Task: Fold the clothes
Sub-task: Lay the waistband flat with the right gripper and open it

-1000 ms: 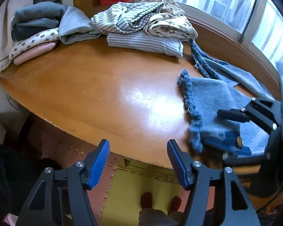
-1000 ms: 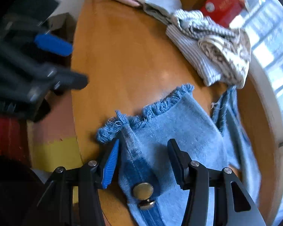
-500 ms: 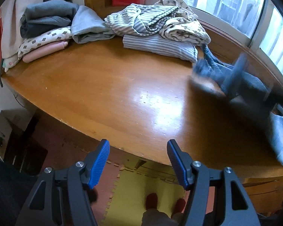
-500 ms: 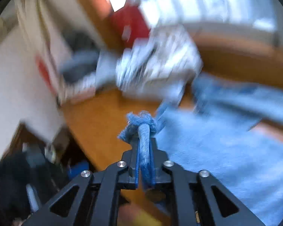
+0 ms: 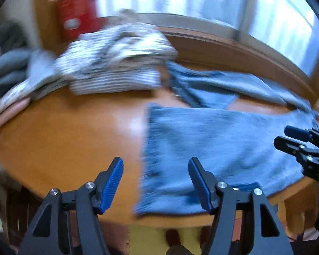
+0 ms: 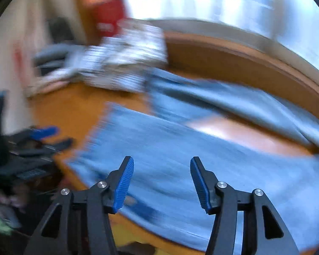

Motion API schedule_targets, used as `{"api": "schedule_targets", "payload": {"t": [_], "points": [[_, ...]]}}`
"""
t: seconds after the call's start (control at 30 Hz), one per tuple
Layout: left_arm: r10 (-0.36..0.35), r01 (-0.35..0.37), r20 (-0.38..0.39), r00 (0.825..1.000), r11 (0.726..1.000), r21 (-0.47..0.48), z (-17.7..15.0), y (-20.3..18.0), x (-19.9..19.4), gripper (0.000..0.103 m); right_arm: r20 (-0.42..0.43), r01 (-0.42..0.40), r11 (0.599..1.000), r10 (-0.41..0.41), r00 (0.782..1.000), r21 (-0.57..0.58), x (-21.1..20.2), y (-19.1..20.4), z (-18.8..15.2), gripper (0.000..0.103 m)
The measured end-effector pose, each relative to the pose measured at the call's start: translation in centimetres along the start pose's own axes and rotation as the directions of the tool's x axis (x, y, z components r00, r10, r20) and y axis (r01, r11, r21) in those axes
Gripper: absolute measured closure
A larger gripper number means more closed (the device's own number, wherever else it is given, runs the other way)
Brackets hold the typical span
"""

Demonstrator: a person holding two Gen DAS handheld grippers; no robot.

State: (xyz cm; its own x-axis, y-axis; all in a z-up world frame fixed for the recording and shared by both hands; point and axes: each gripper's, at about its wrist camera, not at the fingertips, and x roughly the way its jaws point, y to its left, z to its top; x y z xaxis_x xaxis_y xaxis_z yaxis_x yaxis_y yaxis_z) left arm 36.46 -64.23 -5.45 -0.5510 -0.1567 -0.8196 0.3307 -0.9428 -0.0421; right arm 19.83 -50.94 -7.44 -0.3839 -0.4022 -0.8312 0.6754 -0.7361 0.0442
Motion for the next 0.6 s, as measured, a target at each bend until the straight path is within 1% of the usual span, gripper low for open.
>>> {"api": "schedule_targets", "payload": {"t": [0.07,0.1,0.17,0.23,0.3,0.37,0.4,0.47,0.6], "points": [[-0.044,0.045,-0.02,0.999,0.997,0.057,0.4,-2.4,1.6,0.042,-0.044,0.121,0.986,-0.117,0.992,0.114,0.3,-4.8,-2.3,0.048],[-0.052,0.054,-0.033,0.998,0.995,0.079,0.5,-3.4,2.3,0.042,-0.065,0.161,0.973,-0.152,0.986,0.164,0.3,-6.7,-3.3,0.048],[-0.054,0.061,-0.062,0.997,0.991,0.121,0.3,-5.2,3.6,0.042,-0.095,0.212,0.947,-0.195,0.976,0.242,0.4,-9.8,-5.1,0.048],[-0.055,0.067,-0.087,0.995,0.987,0.145,0.1,-6.5,4.6,0.042,-0.12,0.247,0.923,-0.221,0.968,0.296,0.5,-11.9,-6.6,0.048],[-0.054,0.069,-0.108,0.993,0.986,0.149,-0.3,-7.0,5.3,0.042,-0.144,0.253,0.915,-0.218,0.965,0.315,0.6,-12.5,-7.8,0.048],[-0.042,0.059,-0.112,0.993,0.987,0.15,-0.6,-7.0,5.6,0.041,-0.124,0.265,0.917,-0.238,0.963,0.297,0.2,-11.8,-8.6,0.048],[-0.035,0.052,-0.111,0.993,0.987,0.151,-0.8,-7.0,5.7,0.039,-0.115,0.264,0.92,-0.241,0.964,0.291,0.1,-11.5,-8.9,0.048],[-0.021,0.037,-0.108,0.994,0.988,0.148,-0.9,-6.7,5.8,0.033,-0.111,0.249,0.926,-0.226,0.968,0.285,-0.1,-10.9,-9.1,0.047],[0.0,0.01,-0.112,0.994,0.996,0.093,-0.9,-5.8,5.8,0.032,-0.1,0.197,0.953,-0.178,0.979,0.231,-0.5,-9.8,-9.4,0.047]]}}
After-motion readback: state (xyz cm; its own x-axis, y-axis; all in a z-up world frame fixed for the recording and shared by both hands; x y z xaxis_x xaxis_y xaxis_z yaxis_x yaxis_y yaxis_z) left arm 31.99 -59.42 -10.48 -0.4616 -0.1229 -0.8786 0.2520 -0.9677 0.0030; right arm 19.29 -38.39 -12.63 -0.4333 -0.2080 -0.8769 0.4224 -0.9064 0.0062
